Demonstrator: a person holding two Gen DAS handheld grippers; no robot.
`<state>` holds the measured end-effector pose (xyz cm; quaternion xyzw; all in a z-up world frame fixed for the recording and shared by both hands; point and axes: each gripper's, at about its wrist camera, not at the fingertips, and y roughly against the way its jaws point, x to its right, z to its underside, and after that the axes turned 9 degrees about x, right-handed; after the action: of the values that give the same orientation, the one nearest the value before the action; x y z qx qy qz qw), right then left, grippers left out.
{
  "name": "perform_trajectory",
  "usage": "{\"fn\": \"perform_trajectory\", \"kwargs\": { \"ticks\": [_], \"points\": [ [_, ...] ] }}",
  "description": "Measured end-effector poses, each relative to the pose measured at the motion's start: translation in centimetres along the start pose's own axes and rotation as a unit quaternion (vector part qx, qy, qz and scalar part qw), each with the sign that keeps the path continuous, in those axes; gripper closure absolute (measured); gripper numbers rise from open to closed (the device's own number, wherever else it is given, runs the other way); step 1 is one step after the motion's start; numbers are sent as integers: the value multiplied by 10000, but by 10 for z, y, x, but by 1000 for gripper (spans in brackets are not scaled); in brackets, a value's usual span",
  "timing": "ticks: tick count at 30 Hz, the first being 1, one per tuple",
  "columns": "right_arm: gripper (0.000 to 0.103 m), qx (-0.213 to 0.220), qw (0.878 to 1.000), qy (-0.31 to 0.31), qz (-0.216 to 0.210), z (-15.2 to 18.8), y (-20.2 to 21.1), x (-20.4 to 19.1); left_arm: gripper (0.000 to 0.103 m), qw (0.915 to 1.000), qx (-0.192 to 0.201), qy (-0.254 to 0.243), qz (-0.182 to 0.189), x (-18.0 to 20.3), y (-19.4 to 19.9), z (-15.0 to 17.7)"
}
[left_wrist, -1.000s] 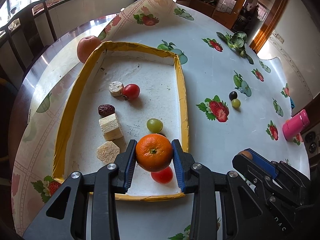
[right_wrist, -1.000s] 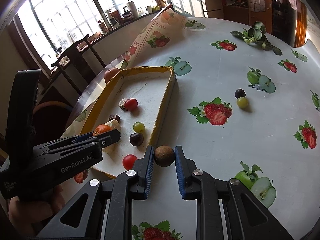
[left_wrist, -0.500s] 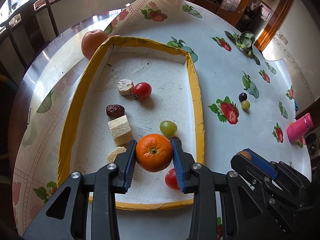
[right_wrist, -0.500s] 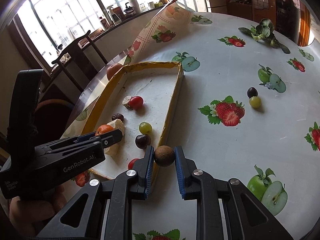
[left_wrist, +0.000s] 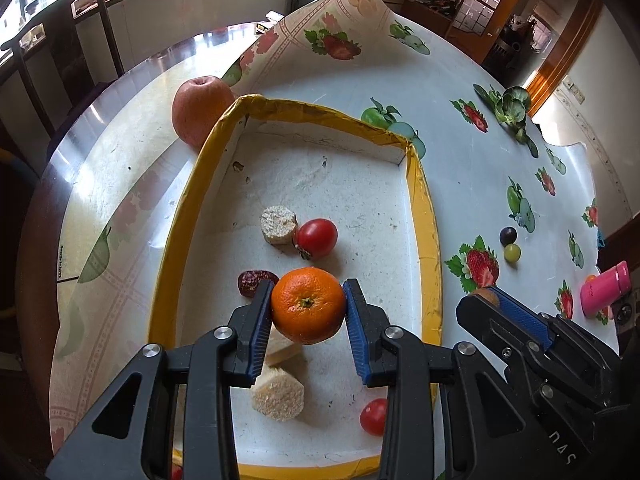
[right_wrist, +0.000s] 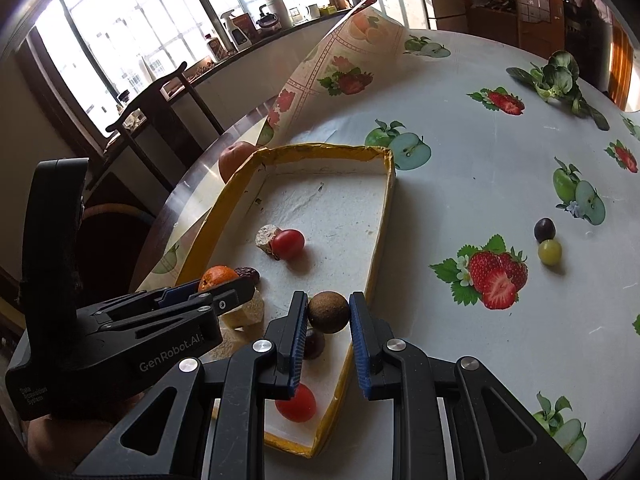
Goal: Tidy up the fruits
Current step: 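Carry the orange and brown ball into the tray and open both grippers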
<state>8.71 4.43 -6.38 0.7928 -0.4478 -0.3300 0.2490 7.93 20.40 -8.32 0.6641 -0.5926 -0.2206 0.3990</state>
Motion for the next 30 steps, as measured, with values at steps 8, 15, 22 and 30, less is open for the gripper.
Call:
{"fn": "perform_trajectory", "kwargs": {
  "ticks": [8,15,22,30],
  "points": [
    [82,-80,9999,74,-23,-30,-44,-4,71,9999,78,20,-134,-8,-32,-46],
    [82,-317,9993,205,-16,-33,-77,-6,71,9997,-61,56,-217,-13,-66,-66],
    [82,-576,9979,279,10,-21,-100,-6,71,9991,-276,34,-312,-15,-94,-67],
    [79,-642,9970,435,74,-17,-110,-9,70,9976,-473,-85,-508,-11,-105,-61]
  ]
}}
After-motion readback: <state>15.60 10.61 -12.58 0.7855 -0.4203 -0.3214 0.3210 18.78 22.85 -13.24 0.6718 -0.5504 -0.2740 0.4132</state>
